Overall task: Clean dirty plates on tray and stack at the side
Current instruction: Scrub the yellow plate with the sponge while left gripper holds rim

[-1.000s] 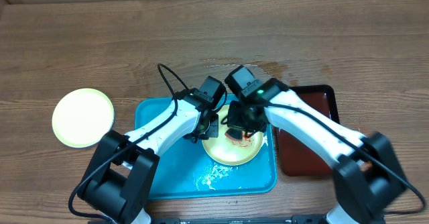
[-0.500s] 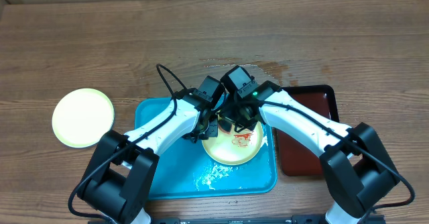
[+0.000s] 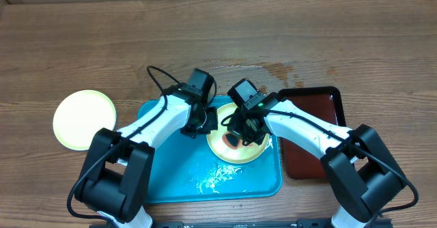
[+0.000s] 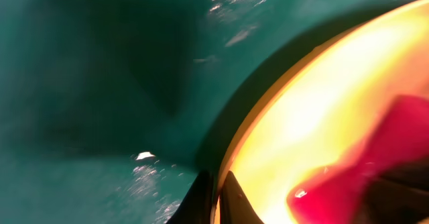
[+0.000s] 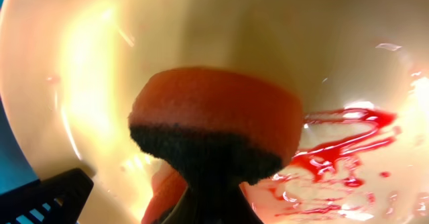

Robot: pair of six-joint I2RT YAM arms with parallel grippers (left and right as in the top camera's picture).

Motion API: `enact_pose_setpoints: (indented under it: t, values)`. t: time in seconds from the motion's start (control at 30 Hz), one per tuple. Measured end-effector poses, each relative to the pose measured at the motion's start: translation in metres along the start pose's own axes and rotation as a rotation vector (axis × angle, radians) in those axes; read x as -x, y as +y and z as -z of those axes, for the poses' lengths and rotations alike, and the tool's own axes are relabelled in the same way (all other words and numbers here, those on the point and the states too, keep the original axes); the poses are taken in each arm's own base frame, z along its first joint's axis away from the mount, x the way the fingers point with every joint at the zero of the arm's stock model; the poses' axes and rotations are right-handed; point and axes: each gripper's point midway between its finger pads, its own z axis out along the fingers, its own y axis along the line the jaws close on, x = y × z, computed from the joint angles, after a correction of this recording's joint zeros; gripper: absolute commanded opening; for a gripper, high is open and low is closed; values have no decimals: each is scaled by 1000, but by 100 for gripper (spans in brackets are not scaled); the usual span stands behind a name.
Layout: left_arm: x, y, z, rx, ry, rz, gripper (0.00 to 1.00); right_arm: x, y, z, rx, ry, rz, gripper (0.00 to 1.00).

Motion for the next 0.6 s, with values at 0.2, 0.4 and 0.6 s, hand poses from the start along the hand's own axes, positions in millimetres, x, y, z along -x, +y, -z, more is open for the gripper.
enact_pose_setpoints:
  t: [0.2, 0.4, 0.6]
  values:
    - [0, -3, 0, -112, 48, 2, 4, 0, 2, 0, 8, 0, 27, 4]
    - [-3, -6, 0, -145, 69, -1, 4, -1, -2, 0, -3, 10, 122, 4]
    - [-7, -12, 0, -182, 89, -3, 4, 0, -38, 7, -93, 100, 236, 4]
